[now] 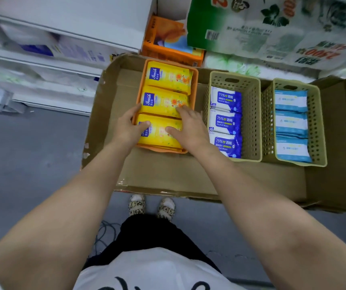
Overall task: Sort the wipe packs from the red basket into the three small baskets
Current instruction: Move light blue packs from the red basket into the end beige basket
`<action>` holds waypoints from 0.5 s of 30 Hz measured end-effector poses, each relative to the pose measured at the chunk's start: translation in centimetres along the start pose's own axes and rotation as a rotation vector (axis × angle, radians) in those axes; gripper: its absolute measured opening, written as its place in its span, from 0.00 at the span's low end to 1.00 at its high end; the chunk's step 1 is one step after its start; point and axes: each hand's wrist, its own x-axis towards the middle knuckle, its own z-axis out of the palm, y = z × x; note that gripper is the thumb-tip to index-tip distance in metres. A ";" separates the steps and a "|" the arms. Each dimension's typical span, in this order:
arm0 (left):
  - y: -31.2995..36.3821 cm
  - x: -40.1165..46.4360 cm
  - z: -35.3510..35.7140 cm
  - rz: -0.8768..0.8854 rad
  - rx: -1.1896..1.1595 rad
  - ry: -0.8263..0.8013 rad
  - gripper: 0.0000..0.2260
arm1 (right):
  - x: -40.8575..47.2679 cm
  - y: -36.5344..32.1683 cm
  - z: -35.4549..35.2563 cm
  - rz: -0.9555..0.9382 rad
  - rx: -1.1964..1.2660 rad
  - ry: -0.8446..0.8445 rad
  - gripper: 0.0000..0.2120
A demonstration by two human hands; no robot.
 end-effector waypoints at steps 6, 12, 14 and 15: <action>0.2 0.0 0.5 0.002 0.038 0.027 0.27 | 0.0 -0.1 0.2 0.010 0.035 0.021 0.35; -0.1 -0.3 -0.4 -0.027 -0.053 0.012 0.29 | -1.9 2.3 -0.5 0.222 0.039 0.251 0.27; 0.1 -0.3 -0.4 -0.036 -0.053 0.004 0.29 | -2.3 3.2 -0.7 0.286 -0.010 0.268 0.24; 0.1 -0.2 -0.5 -0.041 -0.053 0.000 0.28 | -2.4 3.6 -0.7 0.308 -0.017 0.259 0.23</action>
